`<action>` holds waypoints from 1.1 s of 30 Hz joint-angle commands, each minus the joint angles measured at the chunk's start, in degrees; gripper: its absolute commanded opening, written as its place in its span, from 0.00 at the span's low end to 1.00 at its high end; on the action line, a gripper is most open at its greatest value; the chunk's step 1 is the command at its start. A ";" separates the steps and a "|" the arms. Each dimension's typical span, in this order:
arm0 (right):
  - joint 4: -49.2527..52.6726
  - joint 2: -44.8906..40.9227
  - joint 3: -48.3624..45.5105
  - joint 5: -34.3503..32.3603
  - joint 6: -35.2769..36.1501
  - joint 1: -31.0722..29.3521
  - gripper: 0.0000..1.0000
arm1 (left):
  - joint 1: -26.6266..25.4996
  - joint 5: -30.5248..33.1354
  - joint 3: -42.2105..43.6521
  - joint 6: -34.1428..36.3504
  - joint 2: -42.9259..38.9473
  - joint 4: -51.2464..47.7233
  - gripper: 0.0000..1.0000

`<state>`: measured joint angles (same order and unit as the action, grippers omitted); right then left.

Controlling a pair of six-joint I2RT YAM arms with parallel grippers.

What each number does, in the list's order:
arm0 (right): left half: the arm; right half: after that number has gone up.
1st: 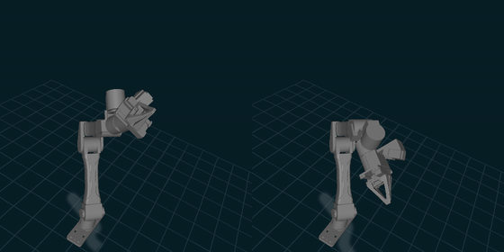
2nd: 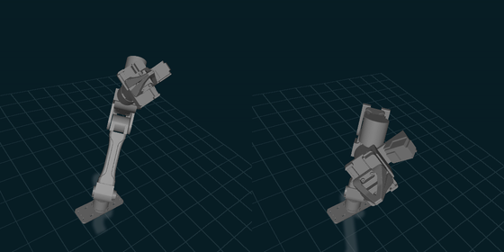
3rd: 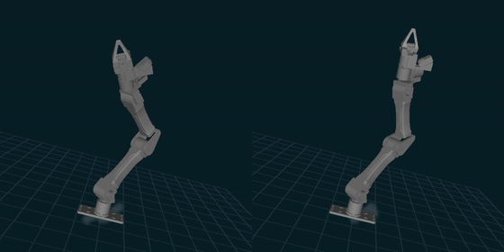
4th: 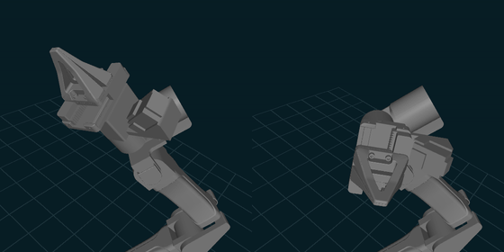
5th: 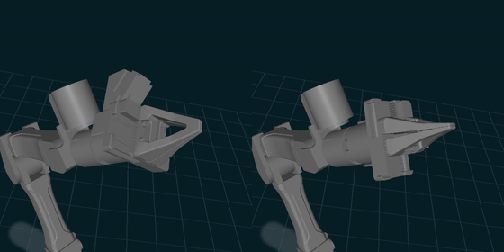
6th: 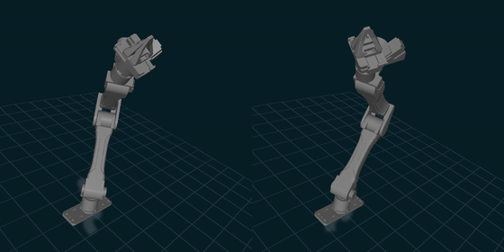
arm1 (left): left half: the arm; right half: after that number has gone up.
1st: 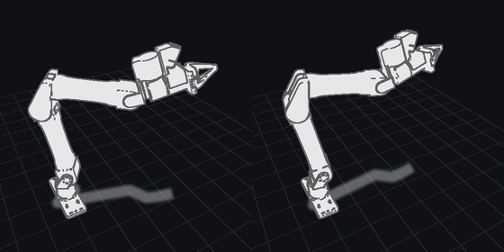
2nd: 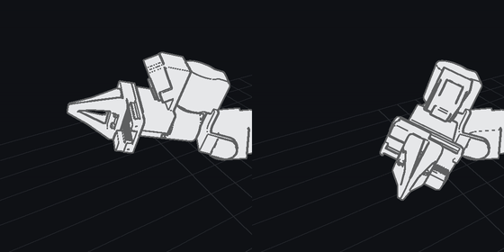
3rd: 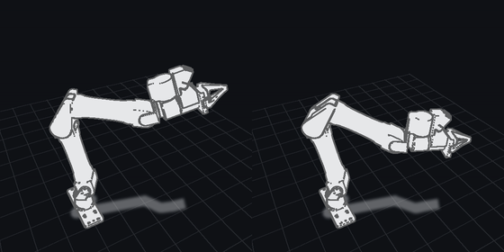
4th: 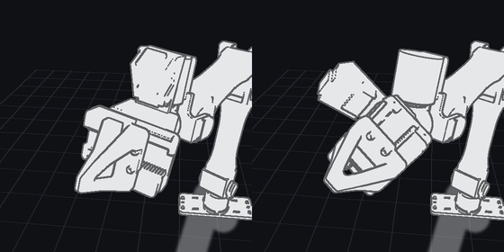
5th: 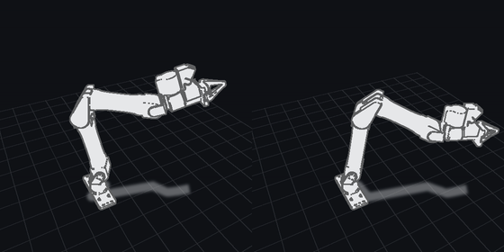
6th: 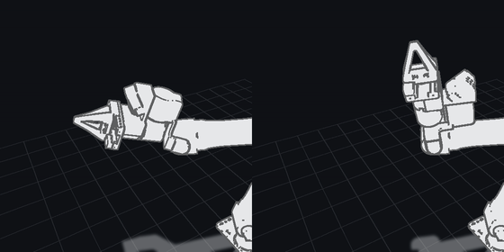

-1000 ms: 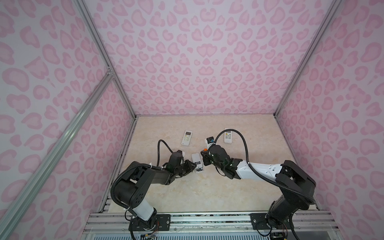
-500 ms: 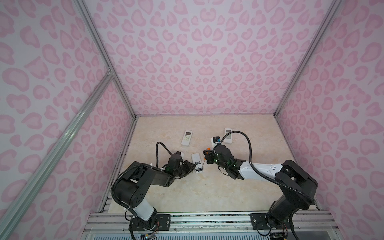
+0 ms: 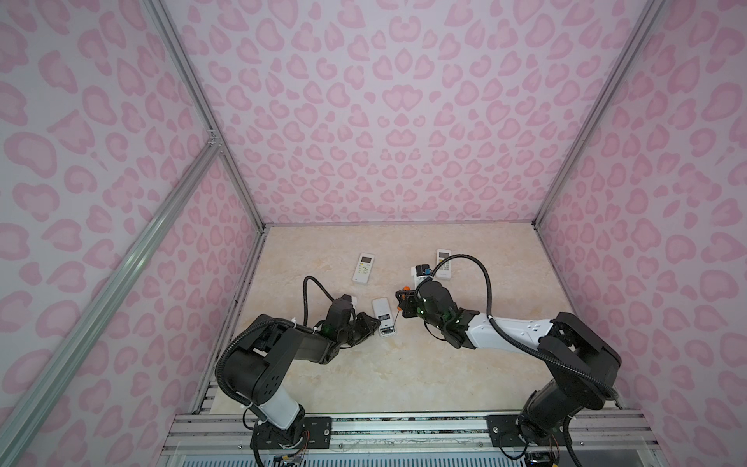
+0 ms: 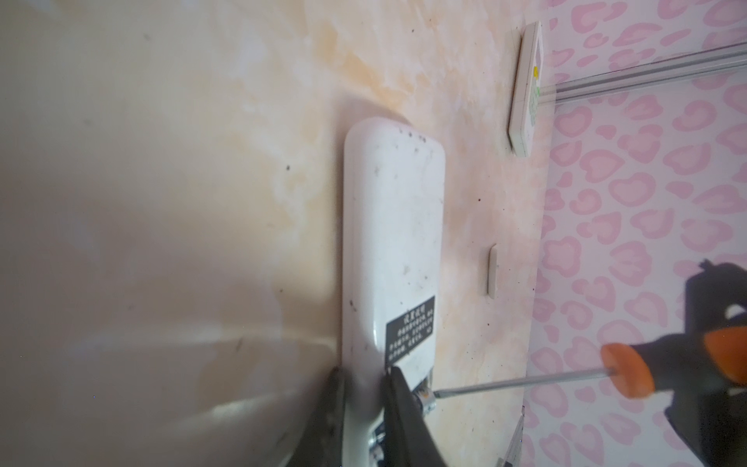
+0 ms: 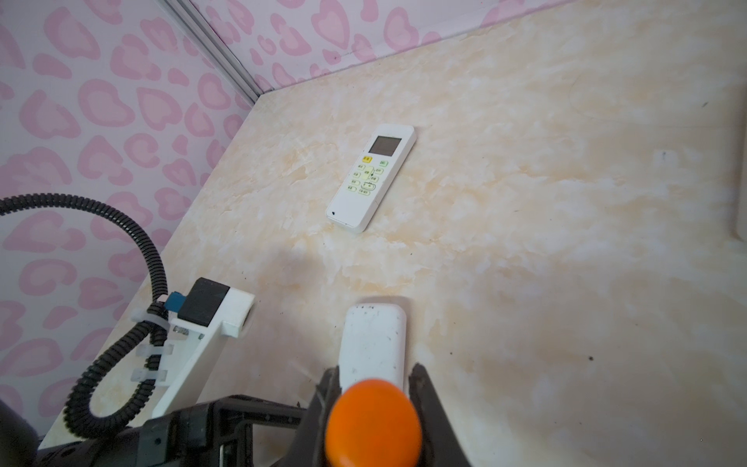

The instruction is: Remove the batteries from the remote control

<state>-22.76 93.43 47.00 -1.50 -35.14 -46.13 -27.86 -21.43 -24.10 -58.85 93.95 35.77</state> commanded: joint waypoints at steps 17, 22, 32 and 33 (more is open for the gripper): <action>3.60 -6.15 -1.25 -2.63 1.47 0.56 0.00 | -0.18 0.28 -0.52 1.46 -0.55 -8.56 0.20; 3.42 -3.57 1.02 -2.37 2.98 -1.76 0.00 | -0.14 0.34 -0.52 1.63 -0.87 -8.79 0.20; 0.41 2.85 4.25 -1.67 3.94 -5.03 0.00 | -0.18 0.25 -0.68 1.67 -1.00 -9.05 0.20; 0.27 3.06 4.18 -1.69 4.01 -5.09 0.00 | -0.18 0.25 -0.65 1.67 -0.98 -9.12 0.20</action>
<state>-20.29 95.46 51.00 -2.98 -31.88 -50.96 -27.92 -21.23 -24.77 -58.33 92.99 33.15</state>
